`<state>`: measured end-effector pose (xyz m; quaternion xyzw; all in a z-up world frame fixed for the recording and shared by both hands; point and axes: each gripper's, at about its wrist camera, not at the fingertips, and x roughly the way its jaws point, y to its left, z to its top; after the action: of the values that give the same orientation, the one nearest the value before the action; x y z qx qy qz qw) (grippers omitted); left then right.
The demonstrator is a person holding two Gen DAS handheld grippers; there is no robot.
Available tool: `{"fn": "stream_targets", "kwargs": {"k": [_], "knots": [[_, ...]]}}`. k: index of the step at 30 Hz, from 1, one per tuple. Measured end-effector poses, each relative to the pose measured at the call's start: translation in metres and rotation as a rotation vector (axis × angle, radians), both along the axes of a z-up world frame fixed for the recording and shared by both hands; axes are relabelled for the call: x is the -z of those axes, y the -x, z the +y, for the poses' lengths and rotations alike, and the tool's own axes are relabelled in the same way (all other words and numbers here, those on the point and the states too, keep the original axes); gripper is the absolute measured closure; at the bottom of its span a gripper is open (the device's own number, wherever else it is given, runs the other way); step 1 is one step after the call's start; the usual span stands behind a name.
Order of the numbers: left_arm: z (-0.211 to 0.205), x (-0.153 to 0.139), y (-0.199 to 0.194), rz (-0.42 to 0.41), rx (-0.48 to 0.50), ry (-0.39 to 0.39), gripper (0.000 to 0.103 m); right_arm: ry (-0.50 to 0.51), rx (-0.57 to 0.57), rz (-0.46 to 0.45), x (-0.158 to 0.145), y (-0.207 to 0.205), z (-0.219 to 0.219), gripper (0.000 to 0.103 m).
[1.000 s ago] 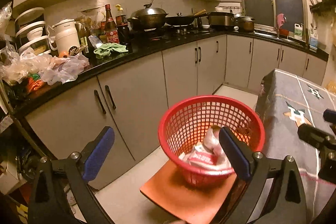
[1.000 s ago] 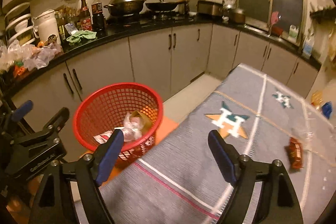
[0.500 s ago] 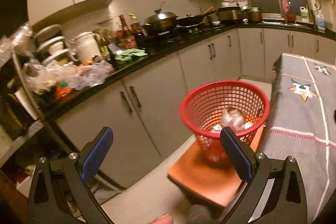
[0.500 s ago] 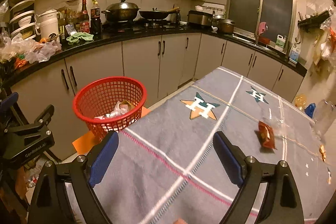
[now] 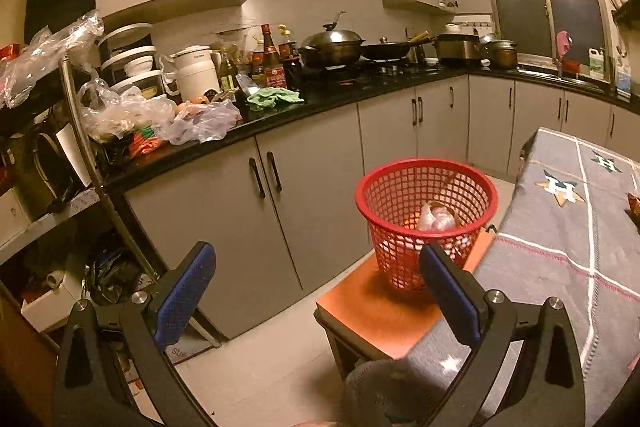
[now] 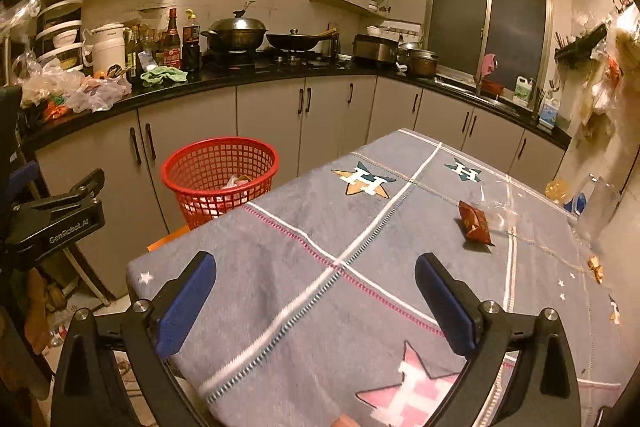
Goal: Collect trash
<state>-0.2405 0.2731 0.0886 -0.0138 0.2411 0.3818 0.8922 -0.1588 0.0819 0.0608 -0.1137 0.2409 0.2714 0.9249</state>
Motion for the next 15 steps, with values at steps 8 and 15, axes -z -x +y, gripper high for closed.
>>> {"fn": "stream_targets", "kwargs": {"k": [8, 15], "knots": [[-0.01, 0.005, -0.002, 0.024, 0.025, -0.005, 0.002, 0.0, 0.004, 0.028, 0.008, 0.002, -0.004, 0.001], [-0.012, 0.009, -0.008, 0.035, 0.039, 0.005, 0.002, 0.0, 0.014, 0.054, 0.013, -0.005, -0.006, 0.001]]}}
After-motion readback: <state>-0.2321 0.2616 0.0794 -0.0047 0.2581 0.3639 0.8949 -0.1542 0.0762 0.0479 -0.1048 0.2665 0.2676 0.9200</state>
